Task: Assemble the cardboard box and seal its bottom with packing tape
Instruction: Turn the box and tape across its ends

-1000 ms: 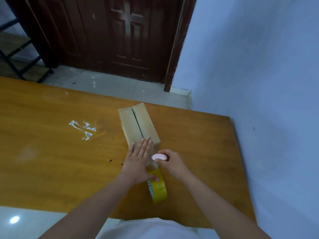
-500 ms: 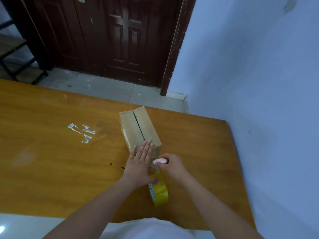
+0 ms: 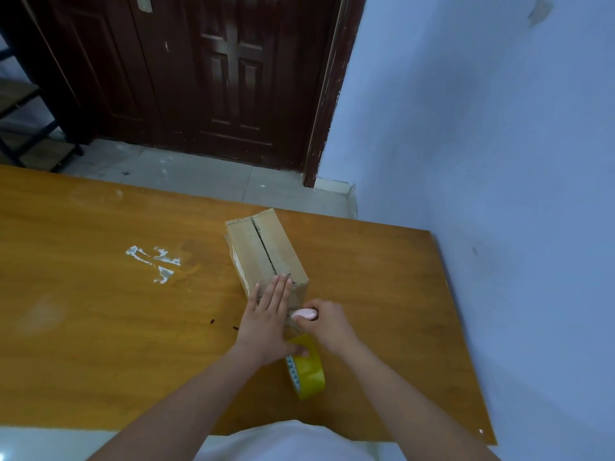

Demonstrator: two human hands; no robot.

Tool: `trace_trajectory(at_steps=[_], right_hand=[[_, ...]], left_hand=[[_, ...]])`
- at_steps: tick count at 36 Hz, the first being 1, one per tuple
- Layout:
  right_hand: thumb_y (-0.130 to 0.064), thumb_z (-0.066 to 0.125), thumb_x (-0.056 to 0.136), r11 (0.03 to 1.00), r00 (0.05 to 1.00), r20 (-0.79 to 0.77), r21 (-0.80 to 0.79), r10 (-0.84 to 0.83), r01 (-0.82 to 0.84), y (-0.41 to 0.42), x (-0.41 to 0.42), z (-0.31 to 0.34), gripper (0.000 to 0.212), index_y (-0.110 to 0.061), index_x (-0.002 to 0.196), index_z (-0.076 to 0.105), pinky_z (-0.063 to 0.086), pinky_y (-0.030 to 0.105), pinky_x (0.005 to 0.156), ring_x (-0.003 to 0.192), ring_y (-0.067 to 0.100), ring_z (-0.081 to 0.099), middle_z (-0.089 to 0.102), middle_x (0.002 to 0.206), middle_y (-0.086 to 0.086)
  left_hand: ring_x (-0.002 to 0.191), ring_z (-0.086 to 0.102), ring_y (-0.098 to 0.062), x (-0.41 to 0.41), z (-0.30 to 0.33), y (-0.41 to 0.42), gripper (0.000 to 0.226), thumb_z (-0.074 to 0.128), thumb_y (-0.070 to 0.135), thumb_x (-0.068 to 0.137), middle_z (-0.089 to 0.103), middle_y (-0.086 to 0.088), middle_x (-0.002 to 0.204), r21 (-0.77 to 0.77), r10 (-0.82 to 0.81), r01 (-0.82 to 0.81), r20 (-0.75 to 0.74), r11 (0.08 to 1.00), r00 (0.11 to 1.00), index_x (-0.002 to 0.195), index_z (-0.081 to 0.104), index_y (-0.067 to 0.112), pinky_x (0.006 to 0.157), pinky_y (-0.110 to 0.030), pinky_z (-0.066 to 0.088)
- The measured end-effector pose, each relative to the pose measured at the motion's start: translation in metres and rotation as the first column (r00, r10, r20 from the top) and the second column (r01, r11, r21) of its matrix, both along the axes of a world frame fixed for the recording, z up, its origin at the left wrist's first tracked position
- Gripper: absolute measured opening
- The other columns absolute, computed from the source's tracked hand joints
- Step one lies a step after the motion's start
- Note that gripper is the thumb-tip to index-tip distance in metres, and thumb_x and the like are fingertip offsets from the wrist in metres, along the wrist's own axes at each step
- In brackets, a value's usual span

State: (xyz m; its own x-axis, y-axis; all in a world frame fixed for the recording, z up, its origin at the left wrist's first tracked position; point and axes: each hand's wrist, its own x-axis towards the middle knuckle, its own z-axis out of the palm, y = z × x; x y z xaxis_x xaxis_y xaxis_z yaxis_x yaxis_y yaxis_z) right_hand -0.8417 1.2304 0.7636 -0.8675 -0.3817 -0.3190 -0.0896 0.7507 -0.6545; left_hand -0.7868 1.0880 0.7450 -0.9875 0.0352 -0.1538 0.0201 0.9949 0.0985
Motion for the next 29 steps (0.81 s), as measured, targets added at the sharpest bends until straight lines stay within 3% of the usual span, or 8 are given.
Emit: trace_trajectory(at_steps=[7,13,20,29], right_hand=[[-0.031,0.064,0.081,1.0,0.999,-0.023,0.019,-0.024,0.024,-0.005,0.005,0.004,0.023,-0.012,0.093,0.065,0.047,0.037,0.063,0.077,0.022,0.063,0.069,0.086,0.007],[-0.034,0.064,0.082,0.996,0.997,-0.043,0.061,-0.058,0.06,-0.003,0.003,0.004,0.029,-0.014,0.102,0.066,0.052,0.037,0.071,0.087,0.023,0.065,0.071,0.095,0.006],[-0.038,0.061,0.087,0.918,0.926,-0.08,0.12,-0.369,0.377,0.031,-0.014,-0.019,0.039,-0.006,0.11,0.062,0.044,0.029,0.07,0.099,0.031,0.063,0.069,0.103,0.014],[-0.03,0.056,0.091,0.908,0.976,-0.008,0.366,-0.216,0.204,0.062,0.004,-0.072,0.039,-0.015,0.127,0.05,0.041,0.032,0.095,0.12,0.027,0.047,0.048,0.129,0.009]], left_hand=[[0.132,-0.039,-0.021,0.001,0.0,0.0,0.13,0.028,0.094,0.059,-0.042,-0.003,0.143,0.002,0.001,-0.001,-0.014,1.0,1.0,0.136,-0.035,0.01,0.107,-0.044,-0.029],[0.13,-0.042,-0.021,0.0,0.0,0.0,0.131,0.029,0.094,0.059,-0.044,-0.003,0.141,0.001,0.006,-0.006,-0.01,1.0,1.0,0.135,-0.037,0.011,0.105,-0.043,-0.031],[0.128,-0.046,-0.02,0.0,0.0,0.0,0.133,0.024,0.097,0.057,-0.049,-0.004,0.138,-0.015,0.006,-0.006,-0.004,1.0,1.0,0.132,-0.042,0.01,0.102,-0.043,-0.035],[0.128,-0.047,-0.02,-0.001,-0.001,0.0,0.135,0.023,0.098,0.054,-0.048,-0.004,0.14,-0.024,0.013,-0.012,0.011,1.0,1.0,0.134,-0.041,0.01,0.101,-0.043,-0.036]])
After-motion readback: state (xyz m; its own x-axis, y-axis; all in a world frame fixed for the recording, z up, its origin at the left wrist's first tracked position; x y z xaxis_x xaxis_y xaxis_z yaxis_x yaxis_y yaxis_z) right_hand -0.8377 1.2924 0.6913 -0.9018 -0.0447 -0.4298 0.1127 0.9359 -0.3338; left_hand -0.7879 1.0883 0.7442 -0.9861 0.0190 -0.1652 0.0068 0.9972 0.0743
